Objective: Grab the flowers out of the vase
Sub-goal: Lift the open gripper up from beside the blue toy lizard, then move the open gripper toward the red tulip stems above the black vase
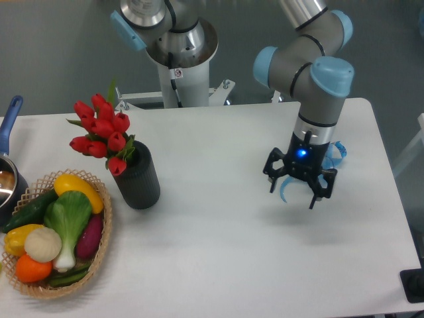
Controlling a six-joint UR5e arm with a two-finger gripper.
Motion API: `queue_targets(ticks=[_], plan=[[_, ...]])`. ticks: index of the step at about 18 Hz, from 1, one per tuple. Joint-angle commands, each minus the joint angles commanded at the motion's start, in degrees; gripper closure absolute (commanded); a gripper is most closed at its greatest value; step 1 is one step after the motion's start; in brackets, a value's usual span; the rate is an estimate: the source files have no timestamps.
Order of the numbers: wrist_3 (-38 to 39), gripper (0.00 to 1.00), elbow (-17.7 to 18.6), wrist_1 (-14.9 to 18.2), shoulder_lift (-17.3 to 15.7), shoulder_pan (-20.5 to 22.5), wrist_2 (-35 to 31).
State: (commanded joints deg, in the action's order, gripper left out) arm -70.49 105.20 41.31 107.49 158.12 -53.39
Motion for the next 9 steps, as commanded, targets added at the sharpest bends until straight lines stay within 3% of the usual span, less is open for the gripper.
queue_targets(ticks=[2, 5, 6, 7, 9], plan=[[-0.26, 0.0, 0.53, 0.09, 0.0, 0.26, 7.56], [-1.4, 0.0, 2.8, 0.09, -1.4, 0.35, 11.72], [-1.58, 0.0, 4.64, 0.09, -2.71, 0.18, 12.69], [-4.02, 0.0, 10.32, 0.17, -6.64, 0.0, 16.61], [-7.63, 0.0, 15.53, 0.26, -10.97, 0.0, 17.53]])
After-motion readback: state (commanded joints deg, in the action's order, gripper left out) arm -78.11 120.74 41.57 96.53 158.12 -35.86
